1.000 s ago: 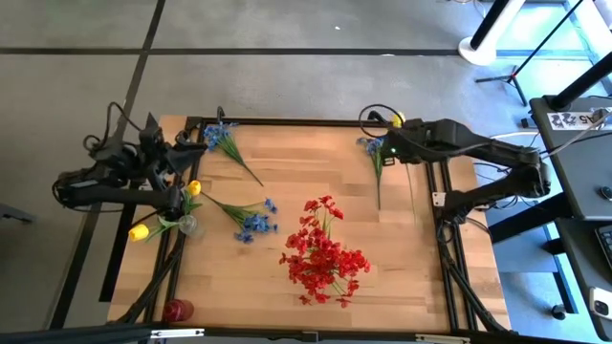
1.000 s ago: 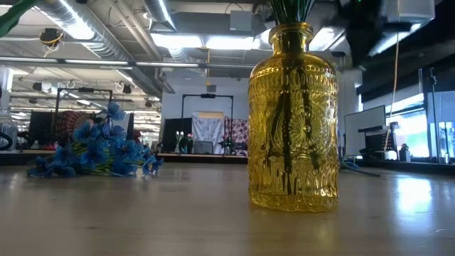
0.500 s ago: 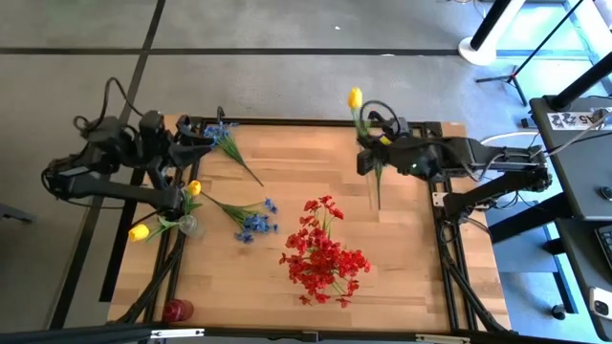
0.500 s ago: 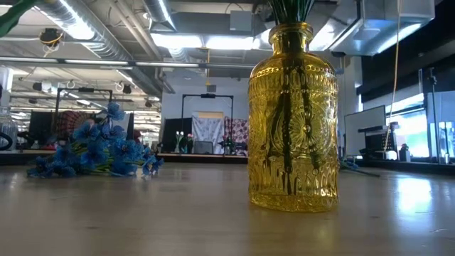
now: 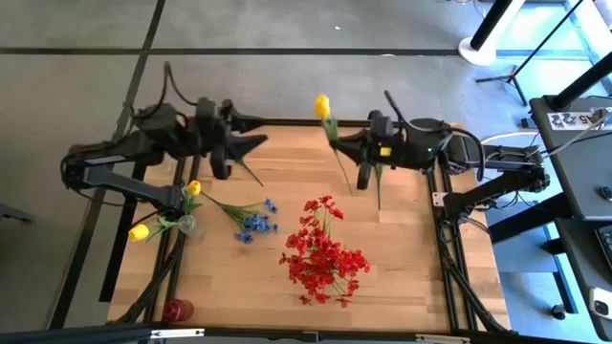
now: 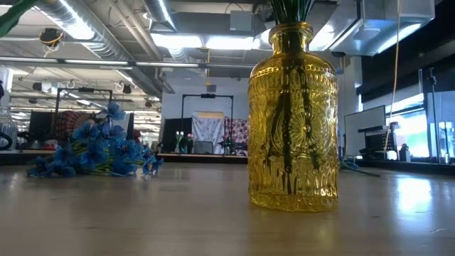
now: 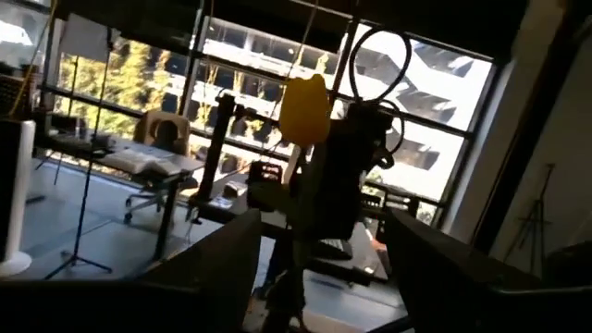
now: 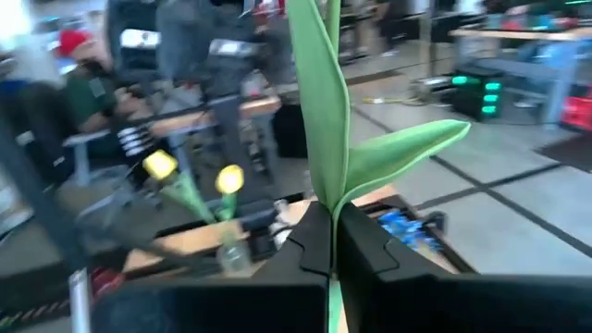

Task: Sort flowers into vase by color
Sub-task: Put the yellow tulip into the transparent vase

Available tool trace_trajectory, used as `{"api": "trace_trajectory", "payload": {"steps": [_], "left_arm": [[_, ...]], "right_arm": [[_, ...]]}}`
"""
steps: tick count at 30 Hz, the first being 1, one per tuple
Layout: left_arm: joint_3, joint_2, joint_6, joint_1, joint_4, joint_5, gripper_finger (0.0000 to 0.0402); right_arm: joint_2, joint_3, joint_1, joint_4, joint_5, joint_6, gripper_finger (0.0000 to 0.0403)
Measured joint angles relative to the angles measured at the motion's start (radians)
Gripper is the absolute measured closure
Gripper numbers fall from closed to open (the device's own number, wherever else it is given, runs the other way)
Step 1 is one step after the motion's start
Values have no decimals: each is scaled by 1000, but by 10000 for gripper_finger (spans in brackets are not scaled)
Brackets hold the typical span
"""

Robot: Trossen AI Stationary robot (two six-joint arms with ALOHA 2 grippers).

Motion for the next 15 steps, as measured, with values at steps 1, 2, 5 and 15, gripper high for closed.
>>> {"api": "trace_trajectory", "payload": {"steps": [1, 2, 5, 15], "left_arm": [[0, 19, 0, 0, 26, 7, 174], [0, 37, 0, 0, 49, 11, 174], [0, 90, 0, -7, 118, 11, 177], [0, 200, 19, -4, 287, 151, 179]], "right_arm": [[0, 0, 0, 2, -28, -13, 400], [0, 0, 0, 9, -59, -27, 400], [0, 0, 0, 73, -131, -48, 400], [47, 0, 0, 289, -262, -49, 400]]}}
